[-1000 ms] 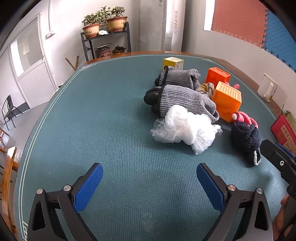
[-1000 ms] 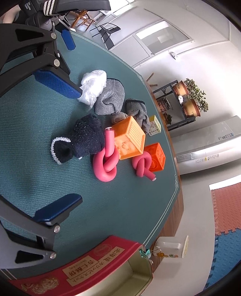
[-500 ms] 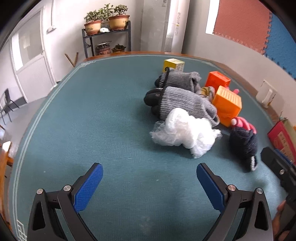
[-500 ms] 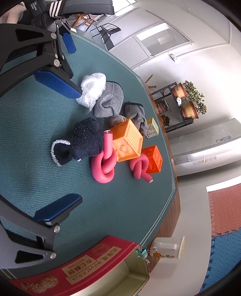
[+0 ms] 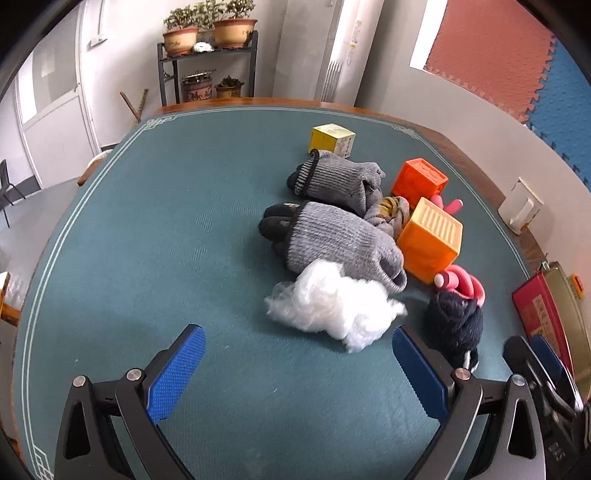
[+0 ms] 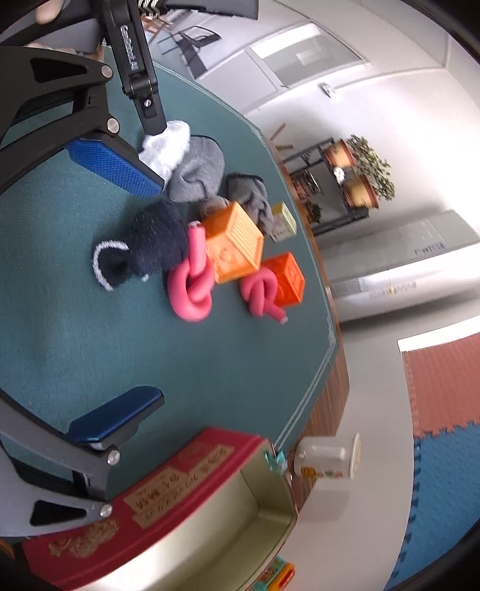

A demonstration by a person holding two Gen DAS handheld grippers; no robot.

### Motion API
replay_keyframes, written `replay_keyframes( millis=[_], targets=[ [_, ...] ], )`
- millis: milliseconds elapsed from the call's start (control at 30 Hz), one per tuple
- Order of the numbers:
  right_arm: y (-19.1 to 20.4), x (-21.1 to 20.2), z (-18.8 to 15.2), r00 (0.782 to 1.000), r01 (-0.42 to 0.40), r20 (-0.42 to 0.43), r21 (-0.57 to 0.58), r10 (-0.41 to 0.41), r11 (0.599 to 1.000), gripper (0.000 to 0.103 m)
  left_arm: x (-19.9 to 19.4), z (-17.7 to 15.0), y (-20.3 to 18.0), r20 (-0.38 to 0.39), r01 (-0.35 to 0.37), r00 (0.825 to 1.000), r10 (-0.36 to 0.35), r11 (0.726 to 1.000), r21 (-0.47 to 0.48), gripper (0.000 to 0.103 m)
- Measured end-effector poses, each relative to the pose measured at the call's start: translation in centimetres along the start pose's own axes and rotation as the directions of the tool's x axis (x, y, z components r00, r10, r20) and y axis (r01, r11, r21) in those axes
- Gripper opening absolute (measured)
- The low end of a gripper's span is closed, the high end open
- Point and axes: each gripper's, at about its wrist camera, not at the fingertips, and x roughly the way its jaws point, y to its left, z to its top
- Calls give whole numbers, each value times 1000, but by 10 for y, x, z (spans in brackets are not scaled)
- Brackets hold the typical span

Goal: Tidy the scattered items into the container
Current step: 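Grasp the white plastic bag with the left tool while the right tool grasps the navy hat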

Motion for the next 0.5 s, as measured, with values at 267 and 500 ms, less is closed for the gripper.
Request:
replay_keyframes(
  millis=[267, 500],
  targets=[
    [-3, 0, 6, 1000, 20, 17, 34, -21, 999, 103, 21, 2, -14, -10, -18, 1000, 18, 999, 37, 102],
    [-2, 4, 6, 1000, 17, 8, 30, -17, 999, 103, 31, -1, -2, -3, -81, 997, 81, 996, 42, 98]
  ],
)
